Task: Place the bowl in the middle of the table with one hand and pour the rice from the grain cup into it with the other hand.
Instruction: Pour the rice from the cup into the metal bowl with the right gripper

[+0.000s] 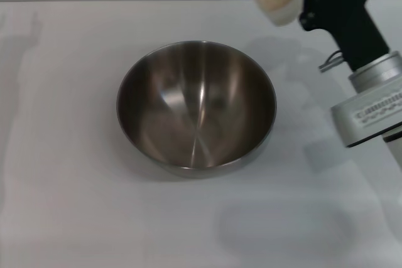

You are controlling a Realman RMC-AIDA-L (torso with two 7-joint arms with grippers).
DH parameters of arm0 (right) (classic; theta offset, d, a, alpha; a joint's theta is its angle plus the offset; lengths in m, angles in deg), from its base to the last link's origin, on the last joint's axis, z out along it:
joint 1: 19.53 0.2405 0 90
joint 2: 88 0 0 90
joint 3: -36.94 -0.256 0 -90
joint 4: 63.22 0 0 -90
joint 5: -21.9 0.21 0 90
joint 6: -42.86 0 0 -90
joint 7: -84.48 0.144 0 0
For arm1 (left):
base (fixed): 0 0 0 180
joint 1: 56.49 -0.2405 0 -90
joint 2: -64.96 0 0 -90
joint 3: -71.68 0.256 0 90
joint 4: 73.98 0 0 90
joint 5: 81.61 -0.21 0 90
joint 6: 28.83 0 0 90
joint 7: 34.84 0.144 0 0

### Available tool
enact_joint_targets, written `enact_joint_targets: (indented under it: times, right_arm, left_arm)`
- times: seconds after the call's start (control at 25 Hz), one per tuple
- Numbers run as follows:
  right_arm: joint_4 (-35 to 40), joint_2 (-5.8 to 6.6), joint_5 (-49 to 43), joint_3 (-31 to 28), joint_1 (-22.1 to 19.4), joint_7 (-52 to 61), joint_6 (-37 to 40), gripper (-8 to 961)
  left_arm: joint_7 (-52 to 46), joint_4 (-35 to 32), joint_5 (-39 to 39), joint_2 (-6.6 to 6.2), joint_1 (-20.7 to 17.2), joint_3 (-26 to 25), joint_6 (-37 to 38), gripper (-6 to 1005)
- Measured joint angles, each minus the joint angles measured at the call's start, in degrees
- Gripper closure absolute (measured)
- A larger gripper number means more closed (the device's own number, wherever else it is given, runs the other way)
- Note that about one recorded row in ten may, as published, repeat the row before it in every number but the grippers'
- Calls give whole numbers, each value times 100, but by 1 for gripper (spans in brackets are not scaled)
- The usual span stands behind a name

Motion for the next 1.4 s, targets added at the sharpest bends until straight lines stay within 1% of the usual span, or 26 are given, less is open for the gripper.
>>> enact_joint_targets:
  times: [0.16, 0.2, 0.36, 0.4, 0.56, 0.92, 1.4]
  right_arm:
    - [-7, -4, -420, 4, 142, -926, -135, 932]
    - [-7, -4, -420, 4, 142, -926, -135, 932]
    - [-48, -18, -577, 14, 165, -1752, -204, 934]
    - [-48, -18, -577, 14, 165, -1752, -204, 934]
    - [-43, -16, -748, 14, 192, -2378, -205, 934]
    - [-13, 0, -888, 34, 233, -2832, -193, 935]
    - [171, 16, -1380, 66, 344, -3748, -185, 934]
  left_arm:
    - [0, 69, 0, 1, -20, -8, 0, 333]
    - [0, 108, 0, 2, -33, -19, 2, 333]
    - [0, 123, 0, 2, -40, -36, 4, 333]
    - [0, 123, 0, 2, -40, -36, 4, 333]
    - [0, 124, 1, 3, -13, -46, 7, 333]
    - [0, 186, 0, 2, 6, -45, 9, 334]
    - [11, 191, 0, 2, 45, -44, -22, 333]
